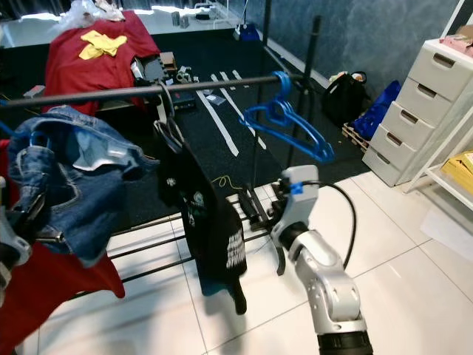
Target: Hang hanger
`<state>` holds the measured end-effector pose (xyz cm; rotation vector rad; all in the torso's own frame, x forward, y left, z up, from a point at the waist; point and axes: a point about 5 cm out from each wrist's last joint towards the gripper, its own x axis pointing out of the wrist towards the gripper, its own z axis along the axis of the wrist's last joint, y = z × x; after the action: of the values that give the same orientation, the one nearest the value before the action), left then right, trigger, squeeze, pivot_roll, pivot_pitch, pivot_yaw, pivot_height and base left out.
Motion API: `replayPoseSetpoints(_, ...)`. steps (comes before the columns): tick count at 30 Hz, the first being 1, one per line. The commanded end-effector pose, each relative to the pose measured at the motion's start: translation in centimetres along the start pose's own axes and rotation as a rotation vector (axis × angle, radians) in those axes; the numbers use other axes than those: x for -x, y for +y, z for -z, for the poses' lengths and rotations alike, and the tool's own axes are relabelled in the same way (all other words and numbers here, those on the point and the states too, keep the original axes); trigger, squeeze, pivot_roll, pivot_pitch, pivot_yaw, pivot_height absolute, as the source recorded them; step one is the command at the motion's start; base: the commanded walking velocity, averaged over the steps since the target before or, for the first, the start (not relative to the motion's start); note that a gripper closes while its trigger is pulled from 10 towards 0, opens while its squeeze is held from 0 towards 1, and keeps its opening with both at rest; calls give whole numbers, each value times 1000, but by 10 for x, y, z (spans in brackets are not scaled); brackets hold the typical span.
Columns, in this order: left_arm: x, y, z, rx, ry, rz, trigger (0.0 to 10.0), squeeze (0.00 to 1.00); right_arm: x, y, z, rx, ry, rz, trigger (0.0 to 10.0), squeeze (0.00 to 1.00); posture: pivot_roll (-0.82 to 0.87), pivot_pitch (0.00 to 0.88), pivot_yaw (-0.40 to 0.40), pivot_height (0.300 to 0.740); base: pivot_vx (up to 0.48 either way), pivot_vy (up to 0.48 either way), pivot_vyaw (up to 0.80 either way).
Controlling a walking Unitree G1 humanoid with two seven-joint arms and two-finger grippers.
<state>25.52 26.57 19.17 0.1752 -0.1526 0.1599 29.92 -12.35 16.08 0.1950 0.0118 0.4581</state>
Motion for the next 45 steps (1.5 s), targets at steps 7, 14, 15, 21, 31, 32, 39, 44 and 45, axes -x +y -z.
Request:
replayPoseSetpoints(7,-17,-35,-34,-35,-189,42,10000,0,2,1,2,-18,-7,2,10000,0,-99,92,-15,740,0,0,0)
replayPoseSetpoints(14,-15,-25,-48,-79,-217,181,10000,0,1,0,-1,-7,-17,-29,10000,0,-96,84,-19,740,0,0,0)
replayPoseSetpoints(15,-15,-25,-48,-79,-217,181,10000,0,1,0,-1,-7,-17,-29,10000,0,-96,84,-19,740,0,0,0)
replayPoseSetpoints(21,2,9,-43,-213,-121,295,10000,0,-2,-8,-16,11,-49,-82,10000,0,-85,82,-22,740,0,0,0)
replayPoseSetpoints(31,23,5,-31,-154,-30,407,10000,0,-5,-14,-32,27,-81,-103,10000,0,-85,86,-30,740,-175,0,0)
replayPoseSetpoints(32,26,1,-29,-136,-19,440,10000,0,-6,-13,-34,26,-86,-113,10000,0,-86,87,-28,740,-330,0,0)
replayPoseSetpoints(39,30,3,-30,-122,-2,497,10000,0,-5,-9,-41,-10,-115,-166,10000,0,-89,86,-26,740,-328,0,0)
replayPoseSetpoints(44,31,9,-36,-126,-10,496,10000,0,-3,-3,-52,-82,-151,-263,10000,0,-90,88,-26,740,-329,0,0)
replayPoseSetpoints(45,31,10,-37,-125,-13,496,10000,0,-2,0,-56,-104,-162,-298,10000,0,-90,88,-26,740,-322,0,0)
